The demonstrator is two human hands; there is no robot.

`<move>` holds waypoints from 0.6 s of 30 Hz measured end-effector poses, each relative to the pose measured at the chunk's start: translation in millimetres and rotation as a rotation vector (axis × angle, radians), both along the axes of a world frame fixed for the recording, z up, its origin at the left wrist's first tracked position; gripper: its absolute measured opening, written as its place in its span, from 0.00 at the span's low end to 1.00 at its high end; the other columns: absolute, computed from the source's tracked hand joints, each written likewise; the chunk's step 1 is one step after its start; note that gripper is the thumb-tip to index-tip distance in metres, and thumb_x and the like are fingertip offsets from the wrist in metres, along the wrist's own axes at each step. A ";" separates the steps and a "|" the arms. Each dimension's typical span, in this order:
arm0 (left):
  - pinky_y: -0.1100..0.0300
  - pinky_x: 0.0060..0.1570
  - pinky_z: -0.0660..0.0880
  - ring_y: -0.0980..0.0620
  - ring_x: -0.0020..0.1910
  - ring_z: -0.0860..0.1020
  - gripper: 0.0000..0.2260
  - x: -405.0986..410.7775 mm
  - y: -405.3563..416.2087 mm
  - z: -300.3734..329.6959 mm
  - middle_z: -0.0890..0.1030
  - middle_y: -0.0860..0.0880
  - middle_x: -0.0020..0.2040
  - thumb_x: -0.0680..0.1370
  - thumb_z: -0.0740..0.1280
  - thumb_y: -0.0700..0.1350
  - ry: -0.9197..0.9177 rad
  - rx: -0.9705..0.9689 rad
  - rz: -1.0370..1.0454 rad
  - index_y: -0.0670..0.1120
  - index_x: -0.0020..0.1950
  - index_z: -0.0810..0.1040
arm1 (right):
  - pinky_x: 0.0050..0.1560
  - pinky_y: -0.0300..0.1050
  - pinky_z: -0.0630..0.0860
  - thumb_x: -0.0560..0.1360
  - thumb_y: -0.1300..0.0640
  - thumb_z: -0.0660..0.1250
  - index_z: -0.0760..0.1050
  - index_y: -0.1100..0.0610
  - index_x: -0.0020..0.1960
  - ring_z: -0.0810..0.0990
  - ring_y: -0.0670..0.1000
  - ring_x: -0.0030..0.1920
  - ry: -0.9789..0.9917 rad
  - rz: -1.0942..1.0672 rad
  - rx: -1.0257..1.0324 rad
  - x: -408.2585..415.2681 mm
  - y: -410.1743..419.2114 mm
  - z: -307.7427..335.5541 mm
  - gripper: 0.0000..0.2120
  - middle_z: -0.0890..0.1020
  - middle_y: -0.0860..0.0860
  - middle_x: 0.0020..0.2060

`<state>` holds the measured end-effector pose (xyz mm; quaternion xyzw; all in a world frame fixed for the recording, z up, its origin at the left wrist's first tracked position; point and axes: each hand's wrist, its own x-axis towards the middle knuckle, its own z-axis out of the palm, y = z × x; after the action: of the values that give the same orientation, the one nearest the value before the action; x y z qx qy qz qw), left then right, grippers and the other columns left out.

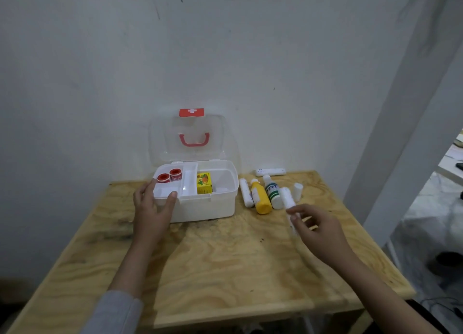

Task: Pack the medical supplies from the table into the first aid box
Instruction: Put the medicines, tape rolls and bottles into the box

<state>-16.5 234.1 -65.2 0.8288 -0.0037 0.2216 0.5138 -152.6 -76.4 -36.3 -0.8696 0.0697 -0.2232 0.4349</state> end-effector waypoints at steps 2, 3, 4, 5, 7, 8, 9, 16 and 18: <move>0.50 0.62 0.72 0.47 0.67 0.66 0.26 -0.5 -0.5 -0.4 0.62 0.48 0.71 0.75 0.66 0.53 -0.002 -0.001 -0.003 0.50 0.72 0.65 | 0.33 0.27 0.71 0.73 0.61 0.69 0.82 0.47 0.44 0.78 0.42 0.37 -0.050 0.033 0.009 9.6 12.6 14.7 0.09 0.82 0.45 0.39; 0.49 0.61 0.72 0.47 0.67 0.67 0.26 -0.5 -0.7 -0.7 0.62 0.48 0.71 0.75 0.66 0.53 0.000 -0.001 -0.004 0.50 0.72 0.64 | 0.34 0.26 0.71 0.73 0.61 0.69 0.82 0.48 0.45 0.78 0.39 0.37 -0.074 0.048 0.015 15.2 19.6 22.5 0.08 0.82 0.44 0.39; 0.48 0.60 0.73 0.46 0.67 0.67 0.26 -1.0 -1.2 -0.5 0.62 0.48 0.71 0.75 0.66 0.53 0.003 0.000 -0.001 0.51 0.72 0.64 | 0.34 0.26 0.71 0.73 0.61 0.69 0.82 0.49 0.45 0.77 0.38 0.36 -0.095 0.066 0.028 21.4 27.0 30.4 0.08 0.82 0.43 0.39; 0.49 0.60 0.73 0.46 0.67 0.67 0.27 -1.5 -2.0 0.3 0.62 0.48 0.71 0.75 0.66 0.53 0.007 0.001 0.006 0.51 0.72 0.64 | 0.34 0.27 0.72 0.73 0.60 0.69 0.82 0.49 0.45 0.77 0.39 0.35 -0.110 0.087 0.044 28.6 34.6 38.0 0.07 0.82 0.43 0.38; 0.50 0.59 0.73 0.46 0.68 0.67 0.27 -2.6 -3.5 2.8 0.62 0.48 0.72 0.75 0.66 0.53 0.013 -0.004 0.020 0.50 0.72 0.64 | 0.34 0.29 0.72 0.73 0.58 0.69 0.83 0.48 0.46 0.77 0.42 0.32 -0.121 0.128 0.044 45.5 52.2 52.8 0.06 0.83 0.47 0.38; 0.51 0.59 0.72 0.46 0.68 0.67 0.27 -3.6 -4.2 3.9 0.62 0.48 0.72 0.75 0.66 0.53 0.017 -0.010 0.020 0.50 0.72 0.64 | 0.34 0.31 0.73 0.73 0.57 0.69 0.83 0.49 0.46 0.77 0.44 0.31 -0.117 0.144 0.028 55.4 61.8 58.7 0.06 0.83 0.48 0.37; 0.52 0.58 0.72 0.46 0.68 0.67 0.27 -4.1 -4.4 5.0 0.62 0.48 0.72 0.75 0.66 0.52 0.019 -0.013 0.019 0.50 0.72 0.64 | 0.35 0.33 0.73 0.73 0.56 0.69 0.83 0.50 0.47 0.77 0.44 0.30 -0.107 0.161 0.009 66.3 72.3 63.5 0.05 0.83 0.48 0.36; 0.52 0.56 0.75 0.47 0.67 0.67 0.28 -2.9 -2.4 3.4 0.61 0.50 0.72 0.74 0.66 0.56 0.043 -0.024 0.021 0.52 0.72 0.64 | 0.40 0.36 0.71 0.75 0.55 0.65 0.82 0.58 0.51 0.80 0.47 0.35 -0.012 0.279 -0.198 132.7 146.5 60.1 0.10 0.86 0.54 0.40; 0.54 0.55 0.75 0.47 0.67 0.67 0.28 -2.6 -2.3 4.2 0.61 0.50 0.72 0.74 0.66 0.56 0.038 -0.016 0.019 0.52 0.72 0.64 | 0.43 0.37 0.70 0.76 0.54 0.65 0.82 0.59 0.52 0.82 0.51 0.42 0.000 0.296 -0.266 143.6 157.6 54.9 0.12 0.86 0.54 0.45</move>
<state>-19.1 231.8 -61.0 0.8289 0.0158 0.2107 0.5180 -9.0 81.2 18.6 -0.9202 -0.0889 -0.1641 0.3442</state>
